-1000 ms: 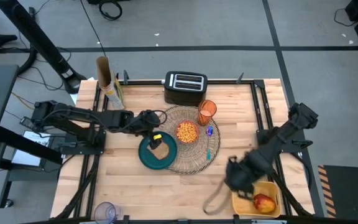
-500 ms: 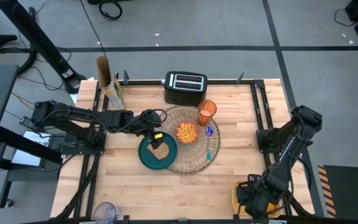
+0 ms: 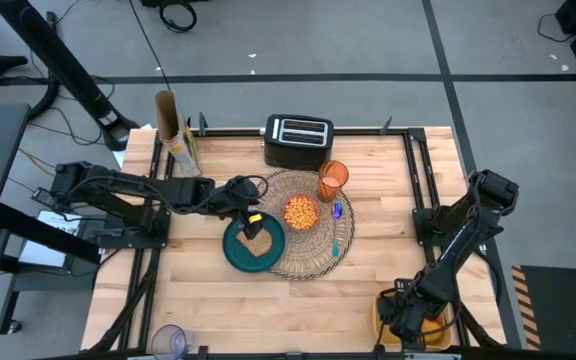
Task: Arrange a breakfast setting
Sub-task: Put the apple on the place mat
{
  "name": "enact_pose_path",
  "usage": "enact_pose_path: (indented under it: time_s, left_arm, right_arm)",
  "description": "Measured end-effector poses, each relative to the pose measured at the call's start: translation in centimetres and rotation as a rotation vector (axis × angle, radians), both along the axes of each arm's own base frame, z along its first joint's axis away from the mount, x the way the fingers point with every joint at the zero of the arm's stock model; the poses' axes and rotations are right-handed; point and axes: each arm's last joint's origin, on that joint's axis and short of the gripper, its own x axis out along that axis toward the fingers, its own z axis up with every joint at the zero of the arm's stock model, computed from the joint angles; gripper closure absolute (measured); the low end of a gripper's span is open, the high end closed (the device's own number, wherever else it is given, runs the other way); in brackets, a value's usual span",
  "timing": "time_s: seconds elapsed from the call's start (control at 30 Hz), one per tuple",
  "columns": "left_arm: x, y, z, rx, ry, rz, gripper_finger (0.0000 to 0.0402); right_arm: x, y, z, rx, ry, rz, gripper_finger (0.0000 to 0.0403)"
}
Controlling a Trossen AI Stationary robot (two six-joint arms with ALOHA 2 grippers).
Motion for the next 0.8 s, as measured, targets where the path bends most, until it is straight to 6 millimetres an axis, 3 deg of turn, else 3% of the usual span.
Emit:
enact_pose_path:
  time_s: [0.4,0.8]
  left_arm:
    - [0.0,0.0,0.0,-0.003,0.001,0.003,0.0106]
    - [0.0,0.0,0.0,-0.004,0.003,0.003,0.0106]
  right_arm:
    - [-0.8,-0.3,-1.8,0.025,-0.039,0.057,0.0264]
    - [-1.0,0.0,-1.8,0.082,0.008,0.082,0.0326]
